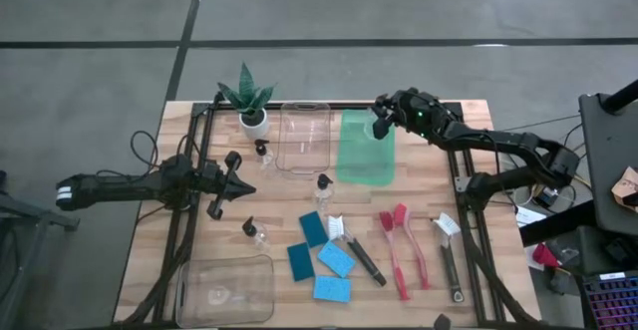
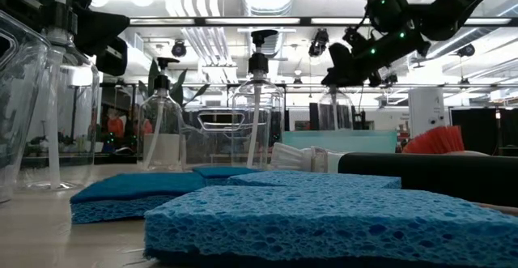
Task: Pick & Place Kitchen Sink Supplies
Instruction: Put the transparent soap dispenser into the green bin
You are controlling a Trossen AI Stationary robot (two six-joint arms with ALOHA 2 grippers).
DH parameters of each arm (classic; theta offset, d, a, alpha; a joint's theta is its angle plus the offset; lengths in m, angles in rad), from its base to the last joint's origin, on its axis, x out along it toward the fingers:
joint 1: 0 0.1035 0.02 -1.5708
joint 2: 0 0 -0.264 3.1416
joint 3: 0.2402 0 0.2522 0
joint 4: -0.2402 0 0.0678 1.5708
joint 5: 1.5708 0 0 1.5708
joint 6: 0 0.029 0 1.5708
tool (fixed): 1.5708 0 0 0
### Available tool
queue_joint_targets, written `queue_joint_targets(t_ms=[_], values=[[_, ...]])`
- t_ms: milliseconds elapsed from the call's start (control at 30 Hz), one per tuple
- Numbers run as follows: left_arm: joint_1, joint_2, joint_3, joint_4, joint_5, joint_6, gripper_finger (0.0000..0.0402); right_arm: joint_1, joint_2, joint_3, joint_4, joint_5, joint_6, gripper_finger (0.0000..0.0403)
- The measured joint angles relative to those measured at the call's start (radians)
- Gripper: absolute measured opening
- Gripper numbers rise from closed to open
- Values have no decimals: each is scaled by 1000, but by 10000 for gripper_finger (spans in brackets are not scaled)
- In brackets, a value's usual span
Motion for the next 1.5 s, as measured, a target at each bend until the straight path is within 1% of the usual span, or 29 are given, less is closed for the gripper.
queue_joint_targets(t_ms=[267, 467, 700, 1000, 1133, 1500], values=[[0, 0, 0, 0, 0, 0, 0, -48, 36, -78, 154, -10, 18, 142], [0, 0, 0, 0, 0, 0, 0, -68, 22, -123, 169, -10, 37, 138], [0, 0, 0, 0, 0, 0, 0, -72, 37, -124, 172, -2, 48, 148], [0, 0, 0, 0, 0, 0, 0, -71, 30, -132, 165, -2, 58, 147], [0, 0, 0, 0, 0, 0, 0, -71, 30, -132, 166, 0, 57, 166], [0, 0, 0, 0, 0, 0, 0, -71, 8, -132, 165, 0, 39, 243]])
